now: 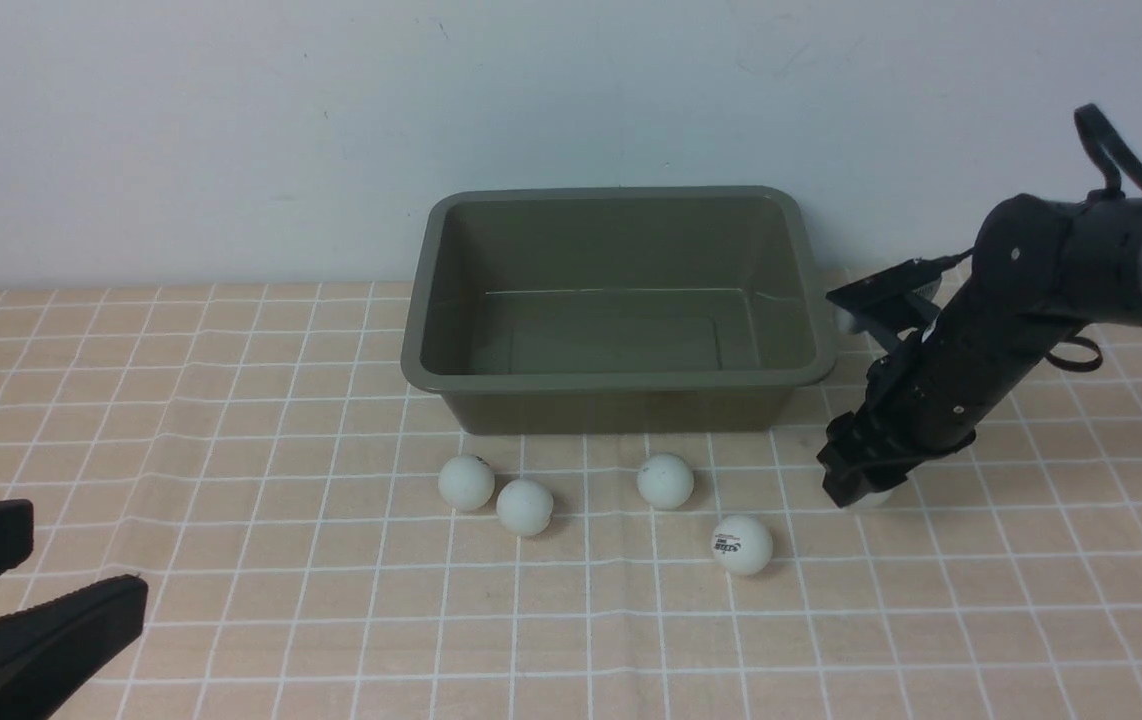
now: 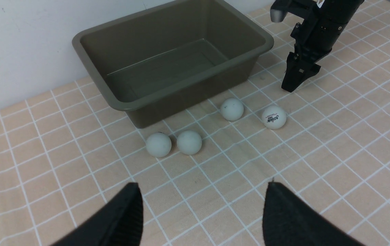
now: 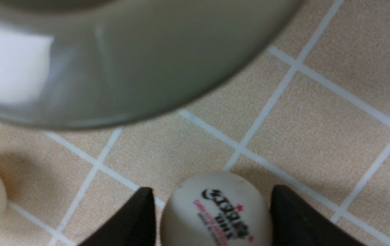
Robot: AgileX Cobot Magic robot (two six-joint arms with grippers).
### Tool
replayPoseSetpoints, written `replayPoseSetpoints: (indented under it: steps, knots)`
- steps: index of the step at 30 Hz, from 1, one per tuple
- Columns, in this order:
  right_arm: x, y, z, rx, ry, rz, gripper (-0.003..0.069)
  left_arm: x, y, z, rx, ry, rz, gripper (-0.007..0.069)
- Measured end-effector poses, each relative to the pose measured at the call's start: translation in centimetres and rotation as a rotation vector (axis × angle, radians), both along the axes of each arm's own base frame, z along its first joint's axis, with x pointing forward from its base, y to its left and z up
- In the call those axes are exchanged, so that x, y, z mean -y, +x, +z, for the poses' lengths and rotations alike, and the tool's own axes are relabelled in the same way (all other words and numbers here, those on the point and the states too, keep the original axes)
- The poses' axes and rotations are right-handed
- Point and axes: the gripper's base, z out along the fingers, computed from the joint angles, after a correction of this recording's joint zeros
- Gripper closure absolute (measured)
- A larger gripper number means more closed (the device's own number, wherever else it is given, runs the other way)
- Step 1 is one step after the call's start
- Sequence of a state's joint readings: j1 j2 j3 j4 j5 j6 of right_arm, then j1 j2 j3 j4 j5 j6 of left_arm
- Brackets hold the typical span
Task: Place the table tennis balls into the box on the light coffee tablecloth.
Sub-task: 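Release the ping pong ball into the bin and lift the gripper away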
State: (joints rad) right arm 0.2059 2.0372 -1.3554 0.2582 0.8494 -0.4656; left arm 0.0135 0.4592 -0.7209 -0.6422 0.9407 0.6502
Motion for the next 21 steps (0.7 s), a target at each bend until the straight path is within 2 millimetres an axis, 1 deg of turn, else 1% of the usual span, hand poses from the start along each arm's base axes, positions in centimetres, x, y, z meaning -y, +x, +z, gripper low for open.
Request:
replayPoseSetpoints:
  steps: [5,8,9,10,12,14,17,18,19,21]
  knots:
    - [0.4,0.6,1.0,0.025,-0.060,0.034,0.0296,0.0,0.0,0.0,-0.001,-0.001,0.000,0.0232]
    - [1.0,1.5,3.4,0.059,-0.091,0.017,0.0296,0.0,0.0,0.0,-0.001,-0.001,0.000,0.0232]
    - [1.3,1.9,4.5,0.081,-0.091,-0.002,0.0296,0.0,0.0,0.0,-0.001,-0.001,0.000,0.0232]
    - [1.6,2.4,6.1,0.109,-0.081,-0.019,0.0296,0.0,0.0,0.0,-0.002,0.000,-0.001,0.0232]
    - [1.6,2.8,8.2,0.141,-0.049,-0.036,0.0296,0.0,0.0,0.0,-0.006,0.000,-0.003,0.0232]
    - [1.1,3.3,10.7,0.174,0.026,-0.036,0.0296,0.1,-0.1,-0.2,-0.020,0.004,-0.013,0.0232]
    - [-0.2,3.8,12.9,0.221,0.156,-0.015,0.0296,0.1,-0.1,-0.2,-0.021,0.004,-0.014,0.0232]
    - [-0.4,3.8,13.0,0.223,0.181,-0.008,0.0296,0.1,-0.1,-0.2,-0.021,0.004,-0.014,0.0232]
    - [-1.1,4.0,13.4,0.231,0.236,0.010,0.0296,0.1,-0.1,-0.2,-0.021,0.004,-0.014,0.0232]
    - [-1.8,4.2,13.1,0.225,0.281,0.040,0.0296,0.1,-0.1,-0.2,-0.021,0.004,-0.014,0.0232]
